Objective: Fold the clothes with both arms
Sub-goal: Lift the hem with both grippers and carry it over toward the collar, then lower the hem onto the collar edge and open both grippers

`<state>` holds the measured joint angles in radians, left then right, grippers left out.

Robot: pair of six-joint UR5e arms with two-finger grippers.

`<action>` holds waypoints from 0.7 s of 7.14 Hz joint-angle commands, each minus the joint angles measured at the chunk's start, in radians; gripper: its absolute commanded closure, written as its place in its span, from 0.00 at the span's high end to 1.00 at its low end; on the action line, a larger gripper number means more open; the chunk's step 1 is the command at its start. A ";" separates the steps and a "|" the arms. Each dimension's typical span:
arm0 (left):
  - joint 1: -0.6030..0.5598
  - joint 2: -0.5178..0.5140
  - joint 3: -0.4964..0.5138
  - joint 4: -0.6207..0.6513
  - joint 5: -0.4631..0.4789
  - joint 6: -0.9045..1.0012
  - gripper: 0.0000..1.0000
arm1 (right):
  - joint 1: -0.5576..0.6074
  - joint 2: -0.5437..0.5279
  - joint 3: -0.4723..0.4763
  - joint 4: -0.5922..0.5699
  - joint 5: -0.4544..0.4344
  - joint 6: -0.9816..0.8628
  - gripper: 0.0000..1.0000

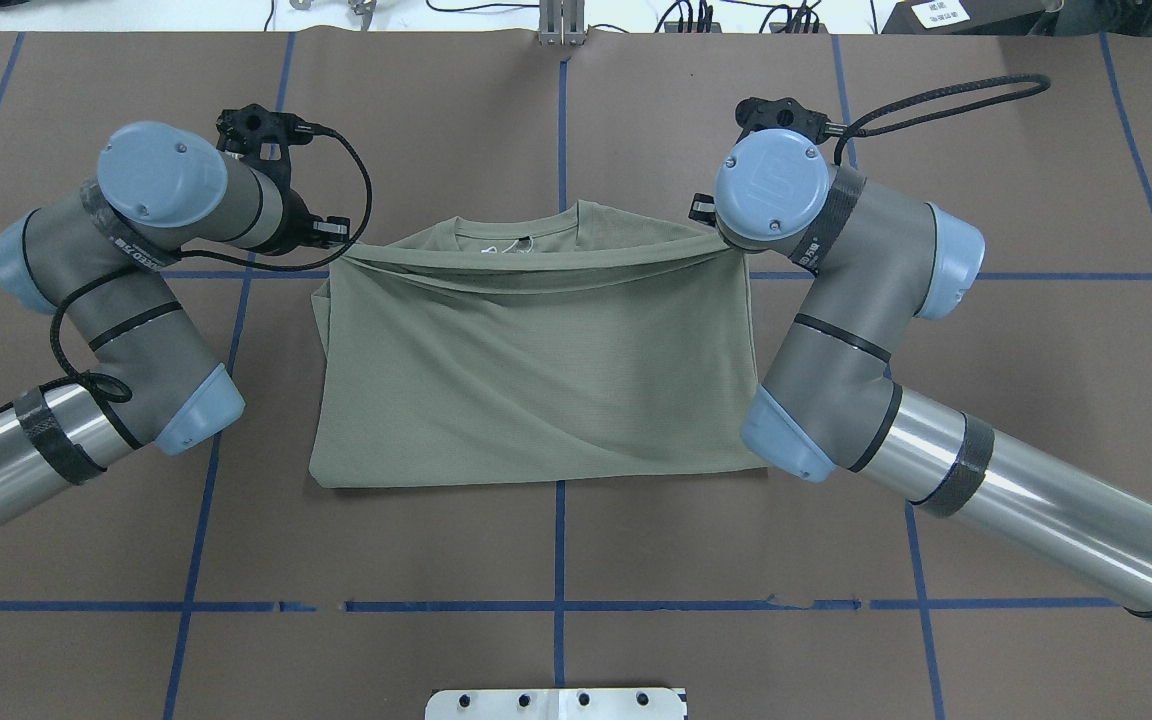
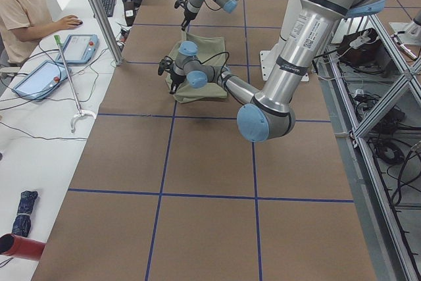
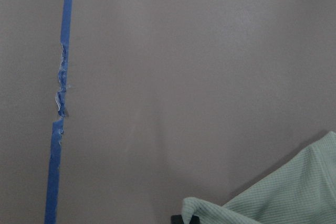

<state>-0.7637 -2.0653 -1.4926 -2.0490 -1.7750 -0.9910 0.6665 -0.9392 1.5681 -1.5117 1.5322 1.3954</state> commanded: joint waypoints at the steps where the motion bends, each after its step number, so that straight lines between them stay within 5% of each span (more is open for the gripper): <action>1: 0.006 -0.006 0.000 0.000 0.000 0.002 0.04 | 0.015 0.000 -0.069 0.071 0.002 -0.010 0.00; 3: 0.018 -0.006 -0.003 0.000 -0.001 0.000 0.11 | 0.016 0.000 -0.080 0.076 0.002 -0.022 0.00; 4: 0.020 -0.004 -0.005 0.000 0.002 0.005 0.74 | 0.015 0.002 -0.082 0.076 0.002 -0.022 0.16; 5: 0.020 0.001 -0.021 0.001 -0.004 0.008 1.00 | 0.012 0.006 -0.082 0.077 0.003 -0.022 0.99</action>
<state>-0.7452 -2.0688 -1.5002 -2.0491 -1.7755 -0.9872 0.6803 -0.9367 1.4885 -1.4363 1.5343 1.3741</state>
